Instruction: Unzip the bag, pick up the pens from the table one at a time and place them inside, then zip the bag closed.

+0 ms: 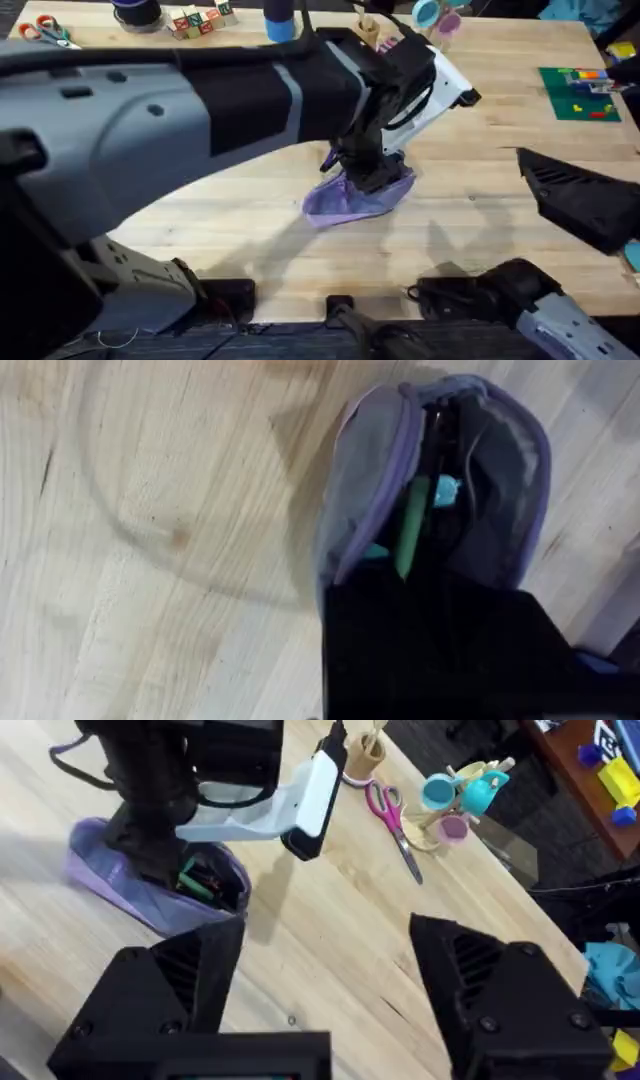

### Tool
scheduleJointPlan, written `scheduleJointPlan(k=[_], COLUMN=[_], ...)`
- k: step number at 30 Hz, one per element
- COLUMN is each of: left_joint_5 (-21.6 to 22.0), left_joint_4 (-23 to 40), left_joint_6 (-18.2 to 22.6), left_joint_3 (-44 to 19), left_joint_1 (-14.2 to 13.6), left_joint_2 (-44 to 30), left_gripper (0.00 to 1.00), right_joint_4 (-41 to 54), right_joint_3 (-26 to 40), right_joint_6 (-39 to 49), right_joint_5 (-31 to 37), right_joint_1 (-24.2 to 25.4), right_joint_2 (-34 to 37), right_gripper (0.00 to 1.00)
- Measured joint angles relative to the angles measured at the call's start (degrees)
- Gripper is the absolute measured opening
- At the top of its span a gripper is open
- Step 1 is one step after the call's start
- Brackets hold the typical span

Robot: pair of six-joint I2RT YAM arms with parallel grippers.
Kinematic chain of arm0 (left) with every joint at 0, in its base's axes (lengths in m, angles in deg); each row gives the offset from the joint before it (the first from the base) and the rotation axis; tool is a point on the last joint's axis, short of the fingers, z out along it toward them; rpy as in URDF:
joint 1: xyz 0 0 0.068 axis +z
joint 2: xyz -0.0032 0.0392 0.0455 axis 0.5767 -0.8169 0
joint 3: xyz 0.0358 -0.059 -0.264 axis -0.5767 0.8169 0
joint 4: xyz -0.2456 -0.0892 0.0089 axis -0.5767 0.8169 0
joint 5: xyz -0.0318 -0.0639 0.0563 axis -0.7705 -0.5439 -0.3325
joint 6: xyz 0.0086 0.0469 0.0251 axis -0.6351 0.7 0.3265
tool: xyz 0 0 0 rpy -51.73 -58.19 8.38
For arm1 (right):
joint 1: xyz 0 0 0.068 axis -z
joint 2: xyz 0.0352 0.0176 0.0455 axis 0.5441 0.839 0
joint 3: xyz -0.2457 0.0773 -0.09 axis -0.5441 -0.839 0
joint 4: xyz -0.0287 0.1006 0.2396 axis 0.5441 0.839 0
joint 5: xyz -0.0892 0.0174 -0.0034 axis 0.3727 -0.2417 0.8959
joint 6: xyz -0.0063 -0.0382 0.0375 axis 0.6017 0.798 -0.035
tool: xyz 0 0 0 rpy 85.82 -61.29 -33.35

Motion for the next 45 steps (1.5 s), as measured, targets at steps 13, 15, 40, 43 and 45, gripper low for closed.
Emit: scheduleJointPlan(k=[13, 15, 40, 43, 45], left_joint_5=[0.46, 0.77, -7.82, -9.33, -10.64], left_joint_4=[1.81, 2.00, 8.34, 7.74, 6.08], left_joint_6=[0.74, 0.72, 15.70, 18.86, 20.11], left_joint_3=[0.00, 0.00, 1.07, 5.51, 9.58], left_joint_1=[-0.02, 0.00, 19.95, 20.59, 20.59], left_joint_2=[0.93, 1.99, 30.98, 34.63, 36.65], left_gripper=[0.987, 0.987, 0.991, 0.991, 0.991], right_joint_4=[0.00, 0.00, 1.42, 1.42, 1.42], right_joint_3=[0.00, 0.00, 0.00, 0.00, 0.00], right_joint_6=[0.00, 0.00, -5.68, -6.96, -7.56], right_joint_5=[0.00, 0.00, -3.86, -3.93, -3.93], right_joint_1=[0.00, 0.00, 0.00, 0.00, 0.00], right_joint_2=[0.00, 0.00, 0.00, 0.00, 0.00], right_gripper=[0.996, 0.996, 0.996, 0.996, 0.996])
